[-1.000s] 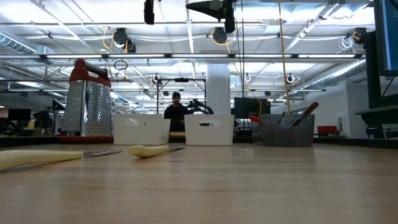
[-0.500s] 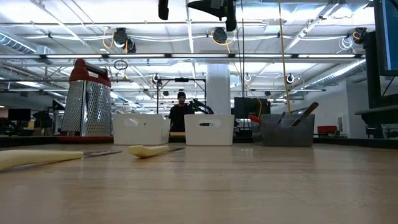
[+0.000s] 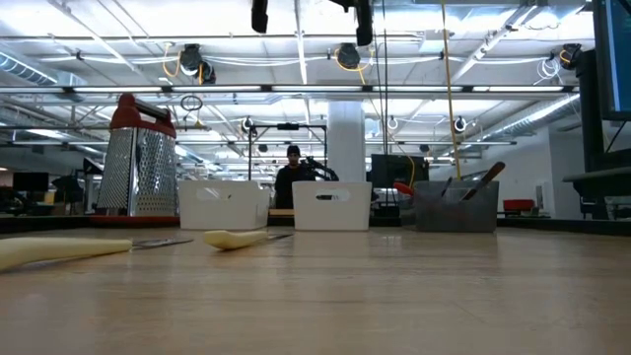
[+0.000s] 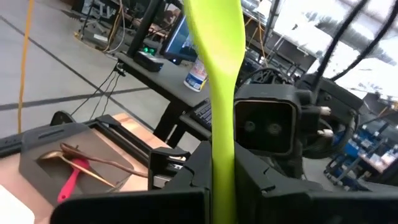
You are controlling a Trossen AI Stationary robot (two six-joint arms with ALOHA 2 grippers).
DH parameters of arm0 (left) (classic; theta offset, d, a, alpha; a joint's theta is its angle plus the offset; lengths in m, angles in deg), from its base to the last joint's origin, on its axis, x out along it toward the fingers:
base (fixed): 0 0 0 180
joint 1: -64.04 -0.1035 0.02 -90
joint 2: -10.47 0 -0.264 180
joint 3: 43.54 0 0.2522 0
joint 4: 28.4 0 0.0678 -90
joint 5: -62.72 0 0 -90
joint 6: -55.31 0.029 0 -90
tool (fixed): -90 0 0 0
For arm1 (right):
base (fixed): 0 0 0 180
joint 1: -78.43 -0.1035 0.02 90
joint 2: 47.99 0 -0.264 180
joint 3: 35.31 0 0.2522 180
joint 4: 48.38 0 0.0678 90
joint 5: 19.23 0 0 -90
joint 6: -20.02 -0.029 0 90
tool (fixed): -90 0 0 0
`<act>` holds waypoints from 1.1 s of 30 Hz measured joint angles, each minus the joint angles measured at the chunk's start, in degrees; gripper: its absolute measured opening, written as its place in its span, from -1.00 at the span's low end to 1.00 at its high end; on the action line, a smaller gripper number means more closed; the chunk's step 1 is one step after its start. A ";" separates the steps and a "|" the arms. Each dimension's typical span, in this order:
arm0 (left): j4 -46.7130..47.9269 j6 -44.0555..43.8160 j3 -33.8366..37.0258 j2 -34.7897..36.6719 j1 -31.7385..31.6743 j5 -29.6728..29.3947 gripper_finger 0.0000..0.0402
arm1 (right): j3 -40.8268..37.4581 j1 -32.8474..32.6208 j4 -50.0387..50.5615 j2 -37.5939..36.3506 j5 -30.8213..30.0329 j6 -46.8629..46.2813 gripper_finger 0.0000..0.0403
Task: Pick & Place Kitchen Items
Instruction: Put the light green serving spoon into the black bin
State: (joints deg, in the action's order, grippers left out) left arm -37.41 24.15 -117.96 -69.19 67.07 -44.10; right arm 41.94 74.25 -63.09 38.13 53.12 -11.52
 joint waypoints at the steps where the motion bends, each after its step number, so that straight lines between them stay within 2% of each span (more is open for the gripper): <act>1: 0.05 0.29 0.00 0.10 0.00 0.00 -0.90 | 0.00 0.00 0.07 -0.04 0.00 -0.11 -0.82; 8: 0.44 -0.49 -0.02 0.13 0.00 1.29 -0.90 | -0.02 0.00 1.03 -0.06 -0.07 -1.24 -0.82; 11: 0.44 -0.38 -0.02 0.11 0.00 1.79 -0.81 | 0.00 0.00 1.29 -0.06 -0.06 -0.93 -0.82; 18: 1.02 2.41 -0.07 0.50 -0.11 7.38 -0.43 | -0.02 0.07 2.14 -0.25 0.03 -1.26 -0.82; 25: 5.31 5.04 -0.13 2.08 -1.10 8.25 0.07 | -0.02 0.35 4.30 -0.32 -0.23 -4.59 -0.82; 29: 14.08 6.97 -0.17 4.51 -2.24 8.70 0.31 | -0.15 0.55 6.06 -0.26 -0.82 -7.31 -0.82; 33: 22.25 8.93 -0.14 7.47 -3.22 8.91 0.46 | -0.15 1.73 9.97 -1.21 -1.24 -10.80 -0.82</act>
State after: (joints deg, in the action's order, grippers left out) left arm -15.15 33.08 -118.10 -61.72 63.85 -35.19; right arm 41.78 75.97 -53.13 36.93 51.88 -22.32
